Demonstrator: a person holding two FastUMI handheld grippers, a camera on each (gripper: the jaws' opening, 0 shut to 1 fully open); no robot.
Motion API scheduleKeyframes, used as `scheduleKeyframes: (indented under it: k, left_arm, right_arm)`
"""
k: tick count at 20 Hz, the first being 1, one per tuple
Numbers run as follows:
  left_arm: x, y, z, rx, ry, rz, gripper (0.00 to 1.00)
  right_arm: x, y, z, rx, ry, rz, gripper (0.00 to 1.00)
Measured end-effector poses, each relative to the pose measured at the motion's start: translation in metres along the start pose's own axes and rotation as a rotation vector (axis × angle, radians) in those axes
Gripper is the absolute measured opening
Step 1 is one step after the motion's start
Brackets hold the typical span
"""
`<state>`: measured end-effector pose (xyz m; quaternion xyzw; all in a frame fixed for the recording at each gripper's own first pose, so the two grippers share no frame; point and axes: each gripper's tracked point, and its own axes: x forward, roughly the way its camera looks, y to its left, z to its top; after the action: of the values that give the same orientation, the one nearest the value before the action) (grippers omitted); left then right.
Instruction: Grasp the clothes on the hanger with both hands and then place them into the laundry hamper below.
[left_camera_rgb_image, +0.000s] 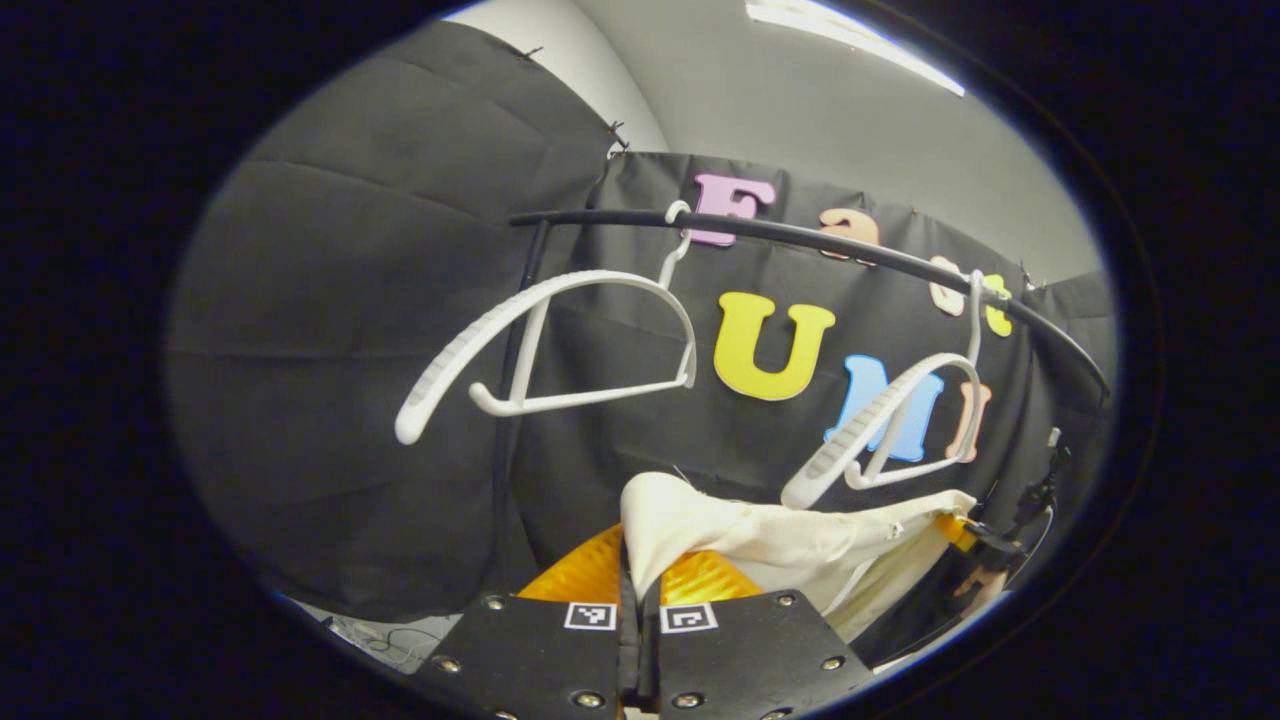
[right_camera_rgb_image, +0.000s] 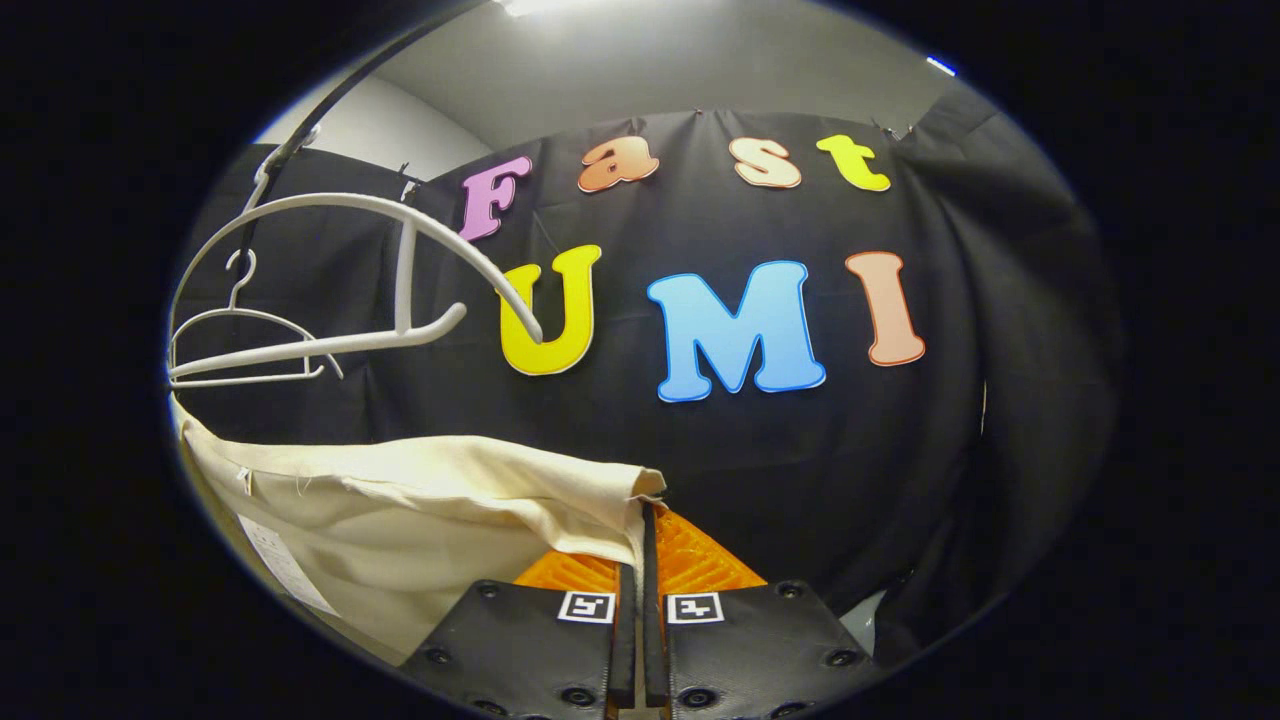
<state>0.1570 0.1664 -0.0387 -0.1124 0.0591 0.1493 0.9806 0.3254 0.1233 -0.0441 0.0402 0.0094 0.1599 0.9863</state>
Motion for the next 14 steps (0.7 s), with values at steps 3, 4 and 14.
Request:
scheduleKeyframes:
  k: [3, 4, 14]
  left_arm:
    - [-0.031, 0.004, -0.025, 0.012, 0.027, 0.038, 0.01]
    - [-0.044, 0.006, -0.035, 0.019, 0.043, 0.054, 0.01]
    - [-0.119, -0.023, -0.126, 0.024, 0.217, 0.083, 0.01]
  right_arm:
    - [-0.023, -0.006, -0.014, 0.022, 0.043, 0.027, 0.05]
    - [-0.031, -0.007, -0.021, 0.036, 0.063, 0.038, 0.05]
    - [-0.126, -0.033, -0.075, 0.122, 0.230, 0.048, 0.05]
